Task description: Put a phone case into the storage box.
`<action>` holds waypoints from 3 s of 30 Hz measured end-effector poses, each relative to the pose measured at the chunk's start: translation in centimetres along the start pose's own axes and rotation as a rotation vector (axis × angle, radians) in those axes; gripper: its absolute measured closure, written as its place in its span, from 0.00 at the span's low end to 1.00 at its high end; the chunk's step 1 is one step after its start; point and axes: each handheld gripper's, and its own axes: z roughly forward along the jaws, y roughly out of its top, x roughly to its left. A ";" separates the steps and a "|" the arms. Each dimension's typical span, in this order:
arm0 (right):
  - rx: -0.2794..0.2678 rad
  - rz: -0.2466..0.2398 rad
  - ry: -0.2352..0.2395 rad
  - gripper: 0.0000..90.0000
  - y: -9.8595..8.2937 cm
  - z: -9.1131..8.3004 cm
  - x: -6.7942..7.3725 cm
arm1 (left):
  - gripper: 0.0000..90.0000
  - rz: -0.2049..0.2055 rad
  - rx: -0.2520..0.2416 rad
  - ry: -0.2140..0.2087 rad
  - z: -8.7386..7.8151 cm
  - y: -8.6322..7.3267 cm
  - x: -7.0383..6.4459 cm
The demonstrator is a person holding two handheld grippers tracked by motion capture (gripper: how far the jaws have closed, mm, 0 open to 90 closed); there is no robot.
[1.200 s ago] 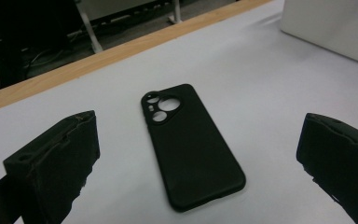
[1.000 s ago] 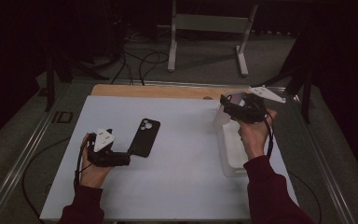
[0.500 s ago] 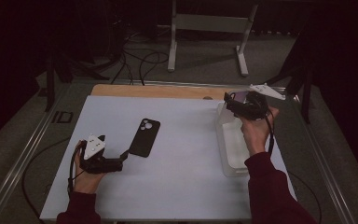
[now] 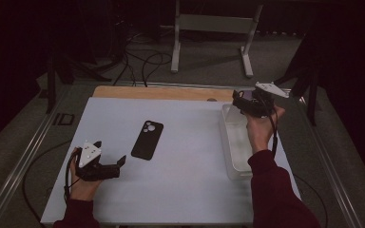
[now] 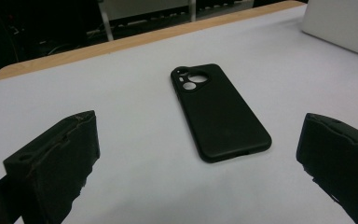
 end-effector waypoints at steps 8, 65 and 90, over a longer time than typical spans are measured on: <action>0.045 0.001 -0.043 0.19 -0.5 1.6 -0.6 | 0.00 -0.007 -0.001 0.002 -0.1 -0.1 0.0; 0.238 0.003 -0.145 0.08 -2.5 8.0 -0.1 | 0.00 -0.018 -0.012 -0.015 -0.3 -0.1 -0.1; 0.221 -0.029 -0.065 0.08 -2.1 6.6 -0.1 | 0.00 -0.024 -0.011 -0.009 -0.2 -0.1 -0.2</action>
